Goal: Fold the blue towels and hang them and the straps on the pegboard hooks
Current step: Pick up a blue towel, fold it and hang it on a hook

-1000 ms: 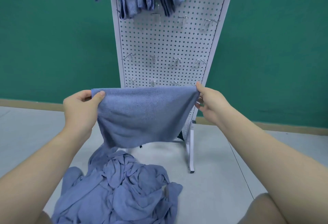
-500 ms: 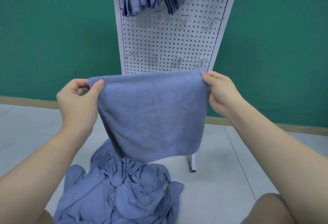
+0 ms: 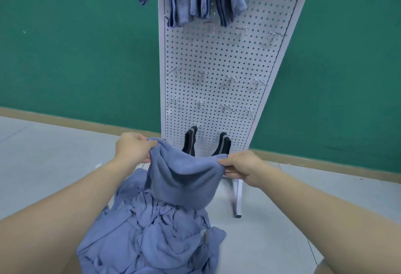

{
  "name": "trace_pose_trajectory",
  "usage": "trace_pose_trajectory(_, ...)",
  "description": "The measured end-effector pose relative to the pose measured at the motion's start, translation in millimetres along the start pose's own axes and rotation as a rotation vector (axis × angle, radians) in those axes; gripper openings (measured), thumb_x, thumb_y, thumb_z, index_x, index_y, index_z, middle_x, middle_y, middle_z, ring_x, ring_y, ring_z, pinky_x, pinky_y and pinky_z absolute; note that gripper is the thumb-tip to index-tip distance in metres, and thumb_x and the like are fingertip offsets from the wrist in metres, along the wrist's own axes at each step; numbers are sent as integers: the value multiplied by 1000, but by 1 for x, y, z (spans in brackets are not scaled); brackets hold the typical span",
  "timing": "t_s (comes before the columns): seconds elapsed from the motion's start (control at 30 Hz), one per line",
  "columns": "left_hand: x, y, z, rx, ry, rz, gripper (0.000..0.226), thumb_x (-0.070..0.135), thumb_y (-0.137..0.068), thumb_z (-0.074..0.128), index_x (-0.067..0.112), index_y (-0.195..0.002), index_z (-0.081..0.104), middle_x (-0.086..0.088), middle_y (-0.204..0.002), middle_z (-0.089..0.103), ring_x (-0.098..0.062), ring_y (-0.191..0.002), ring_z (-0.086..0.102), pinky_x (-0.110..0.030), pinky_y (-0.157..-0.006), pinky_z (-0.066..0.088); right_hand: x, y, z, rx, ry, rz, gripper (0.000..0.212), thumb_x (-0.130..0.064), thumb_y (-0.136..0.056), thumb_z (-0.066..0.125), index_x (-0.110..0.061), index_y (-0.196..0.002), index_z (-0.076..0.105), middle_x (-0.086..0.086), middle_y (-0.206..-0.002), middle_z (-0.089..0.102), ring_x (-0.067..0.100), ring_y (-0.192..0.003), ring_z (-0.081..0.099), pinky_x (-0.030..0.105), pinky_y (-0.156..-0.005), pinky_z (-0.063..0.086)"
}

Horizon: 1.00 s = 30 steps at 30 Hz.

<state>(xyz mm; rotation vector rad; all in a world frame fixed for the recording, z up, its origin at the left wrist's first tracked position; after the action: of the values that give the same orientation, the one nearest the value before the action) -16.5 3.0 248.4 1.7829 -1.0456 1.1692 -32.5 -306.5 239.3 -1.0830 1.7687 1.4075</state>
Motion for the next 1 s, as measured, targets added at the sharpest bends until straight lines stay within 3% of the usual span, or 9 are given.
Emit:
trace_pose_trajectory(0.13, 30, 17, -1, 55, 35, 147, 18, 8, -88, 75, 4, -72, 66, -19, -75, 71, -30, -65, 69, -36, -60, 62, -29, 9, 22, -64, -131, -61, 9, -4, -96, 69, -9, -91, 63, 7, -79, 74, 21, -80, 70, 31, -78, 59)
trace_pose_trajectory(0.23, 48, 32, -1, 70, 67, 249, 20, 13, -89, 73, 6, -72, 64, -18, -71, 71, -30, -62, 67, -35, -54, 61, -55, 24, 30, -67, -152, -174, 21, -9, -97, 70, -15, -80, 59, -2, -63, 69, 14, -63, 68, 27, -70, 60)
trace_pose_trajectory(0.37, 59, 55, 6, 25, 38, 332, 25, 24, -87, 76, 7, -72, 66, -16, -65, 71, -42, -70, 69, -52, -73, 63, -72, 45, 46, -62, -71, -329, 27, -12, -96, 71, -15, -73, 58, 9, -76, 64, 17, -57, 62, 23, -54, 54)
trace_pose_trajectory(0.53, 69, 81, 19, -47, 7, 417, 28, 29, -90, 75, 8, -72, 72, -10, -64, 72, -41, -68, 68, -52, -68, 62, -79, 60, 74, -47, -18, -472, 27, -28, -84, 75, -13, -64, 67, 17, -73, 64, 23, -71, 56, 40, -70, 48)
trace_pose_trajectory(0.67, 74, 85, 15, -74, 2, 422, 26, 21, -98, 68, 6, -78, 75, -7, -61, 71, -24, -55, 71, -42, -57, 63, -83, 59, 71, 20, 23, -536, 39, -35, -86, 70, 4, -86, 69, 33, -82, 63, 20, -70, 49, 49, -70, 54)
trace_pose_trajectory(0.77, 72, 88, 17, -75, -37, 437, 29, 19, -99, 66, -1, -80, 73, -13, -64, 71, -23, -55, 70, -28, -51, 58, -84, 57, 71, 34, 64, -569, 48, -43, -80, 67, 5, -88, 69, 33, -79, 59, 19, -70, 46, 67, -88, 52)
trace_pose_trajectory(0.83, 69, 89, 20, -68, -112, 503, 29, 19, -100, 63, 0, -80, 72, -14, -65, 70, -31, -61, 70, -38, -58, 60, -81, 58, 75, 18, 86, -590, 45, -41, -80, 66, 4, -87, 70, 36, -85, 61, 19, -71, 48, 70, -86, 52)
trace_pose_trajectory(0.9, 65, 89, 23, -81, -145, 556, 27, 21, -99, 60, 7, -81, 74, -12, -67, 71, -36, -68, 71, -48, -66, 61, -77, 59, 78, 15, 107, -621, 38, -34, -87, 67, 4, -84, 71, 31, -76, 62, 19, -70, 49, 67, -87, 54)
trace_pose_trajectory(1.0, 62, 90, 27, -133, -138, 588, 32, 27, -92, 47, 14, -88, 77, -8, -71, 72, -35, -75, 71, -52, -69, 62, -75, 63, 76, 27, 100, -640, 32, -29, -93, 68, 0, -83, 76, 23, -74, 68, 17, -69, 53, 63, -88, 55)
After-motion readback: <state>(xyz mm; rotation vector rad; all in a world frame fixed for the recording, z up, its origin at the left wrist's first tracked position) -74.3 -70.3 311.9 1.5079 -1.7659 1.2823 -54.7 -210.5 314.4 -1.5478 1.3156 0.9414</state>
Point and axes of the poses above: each hand's wrist, its own y-axis away from the middle knuckle, its own z-axis out of the palm, x = y × z, the point moved 5 cm from there along -y, towards the middle knuckle
